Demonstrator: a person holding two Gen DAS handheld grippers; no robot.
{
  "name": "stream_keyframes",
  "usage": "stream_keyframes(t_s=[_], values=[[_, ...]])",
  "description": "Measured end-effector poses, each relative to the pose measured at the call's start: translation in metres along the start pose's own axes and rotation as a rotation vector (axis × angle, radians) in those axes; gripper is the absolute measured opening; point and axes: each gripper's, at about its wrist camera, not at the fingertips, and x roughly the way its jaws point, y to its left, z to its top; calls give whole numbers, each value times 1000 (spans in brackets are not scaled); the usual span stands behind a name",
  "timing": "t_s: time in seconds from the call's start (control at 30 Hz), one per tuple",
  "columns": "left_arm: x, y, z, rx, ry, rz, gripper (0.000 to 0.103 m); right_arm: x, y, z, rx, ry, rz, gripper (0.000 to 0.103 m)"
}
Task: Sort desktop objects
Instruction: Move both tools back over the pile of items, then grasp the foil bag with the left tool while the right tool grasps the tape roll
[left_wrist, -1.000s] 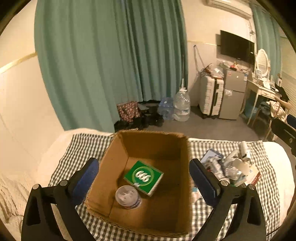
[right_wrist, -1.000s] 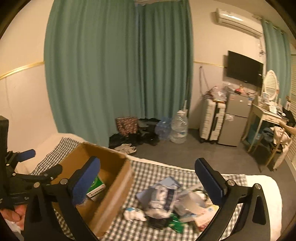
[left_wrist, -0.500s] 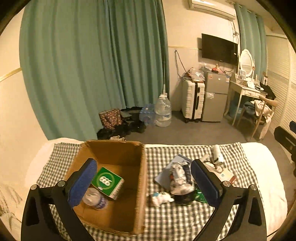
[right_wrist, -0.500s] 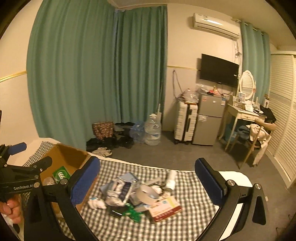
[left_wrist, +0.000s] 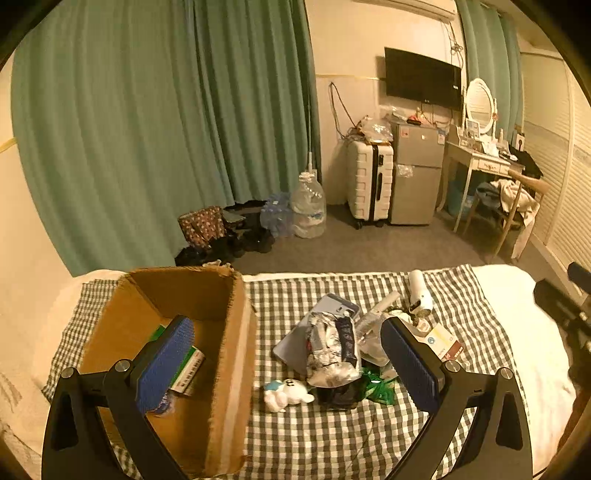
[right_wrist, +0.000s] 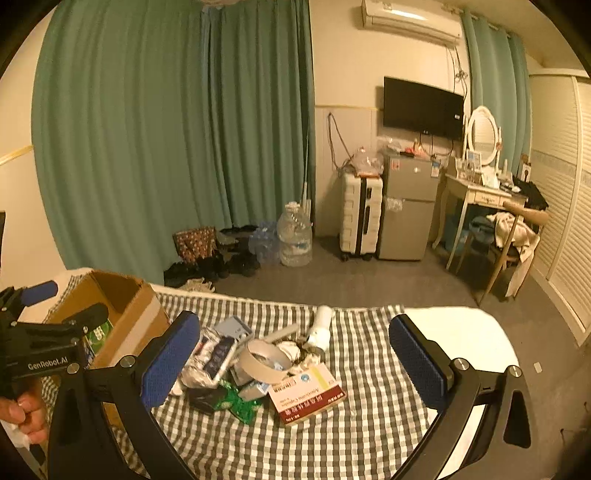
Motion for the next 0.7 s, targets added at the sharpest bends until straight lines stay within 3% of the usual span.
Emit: stream_keyframes(t_s=[0.13, 0.27, 0.4, 0.7], values=[[24, -13, -10, 25, 38, -1, 103, 25, -5, -17, 1, 53, 17, 103], [41, -13, -17, 14, 22, 14, 103, 53, -13, -31, 20, 95, 54, 103], [69, -17, -19, 0, 86, -17, 103, 86, -21, -38, 95, 153, 107, 103], [131, -34, -55, 72, 200, -27, 103, 155, -13, -66, 97, 272, 158, 103]])
